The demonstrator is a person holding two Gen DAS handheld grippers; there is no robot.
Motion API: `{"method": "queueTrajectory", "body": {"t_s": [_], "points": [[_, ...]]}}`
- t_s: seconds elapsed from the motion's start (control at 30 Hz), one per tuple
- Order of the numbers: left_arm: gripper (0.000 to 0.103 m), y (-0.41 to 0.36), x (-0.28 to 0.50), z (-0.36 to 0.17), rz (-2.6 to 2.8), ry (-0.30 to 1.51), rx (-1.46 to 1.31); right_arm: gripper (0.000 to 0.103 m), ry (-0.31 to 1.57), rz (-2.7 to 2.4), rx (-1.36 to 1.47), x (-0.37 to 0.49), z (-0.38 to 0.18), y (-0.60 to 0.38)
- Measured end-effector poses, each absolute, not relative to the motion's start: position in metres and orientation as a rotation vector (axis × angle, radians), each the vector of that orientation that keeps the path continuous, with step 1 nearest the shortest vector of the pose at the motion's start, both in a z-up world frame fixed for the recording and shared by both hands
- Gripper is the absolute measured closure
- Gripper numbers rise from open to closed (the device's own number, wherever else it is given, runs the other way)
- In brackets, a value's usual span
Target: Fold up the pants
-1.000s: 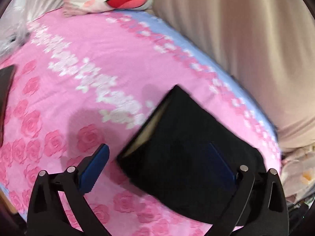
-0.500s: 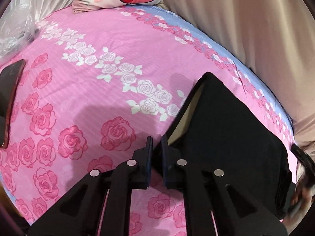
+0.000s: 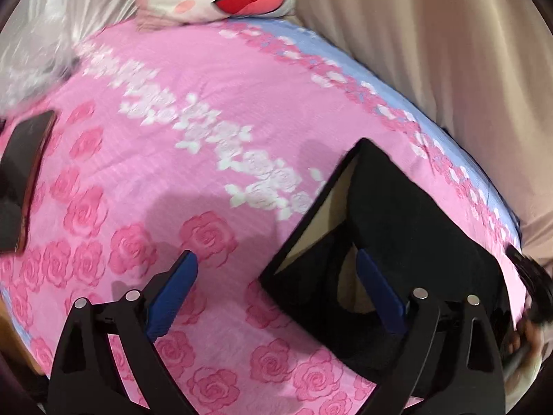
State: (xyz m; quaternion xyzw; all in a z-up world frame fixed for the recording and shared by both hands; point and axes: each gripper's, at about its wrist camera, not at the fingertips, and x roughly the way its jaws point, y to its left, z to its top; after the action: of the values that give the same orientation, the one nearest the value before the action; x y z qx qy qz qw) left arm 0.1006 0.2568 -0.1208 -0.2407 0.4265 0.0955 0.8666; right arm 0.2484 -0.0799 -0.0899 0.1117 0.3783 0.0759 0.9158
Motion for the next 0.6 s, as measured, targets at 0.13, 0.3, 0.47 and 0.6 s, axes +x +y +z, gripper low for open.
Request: {"method": "queueTrajectory", "body": {"t_s": [0.13, 0.3, 0.47, 0.6], "points": [[0.012, 0.245, 0.104, -0.123, 0.209, 0.891, -0.477, 0.048, 0.688, 0.175, 0.257, 0.185, -0.073, -0.087], [0.081, 0.231, 0.114, -0.115, 0.171, 0.875, -0.45, 0.047, 0.656, 0.143, 0.257, 0.134, -0.069, -0.1], [0.096, 0.224, 0.112, -0.079, 0.092, 0.815, -0.464, 0.047, 0.645, 0.083, 0.303, 0.099, -0.077, -0.126], [0.096, 0.181, 0.098, -0.028, -0.037, 0.738, -0.403, 0.047, 0.618, 0.04, 0.353, 0.074, -0.08, -0.15]]}}
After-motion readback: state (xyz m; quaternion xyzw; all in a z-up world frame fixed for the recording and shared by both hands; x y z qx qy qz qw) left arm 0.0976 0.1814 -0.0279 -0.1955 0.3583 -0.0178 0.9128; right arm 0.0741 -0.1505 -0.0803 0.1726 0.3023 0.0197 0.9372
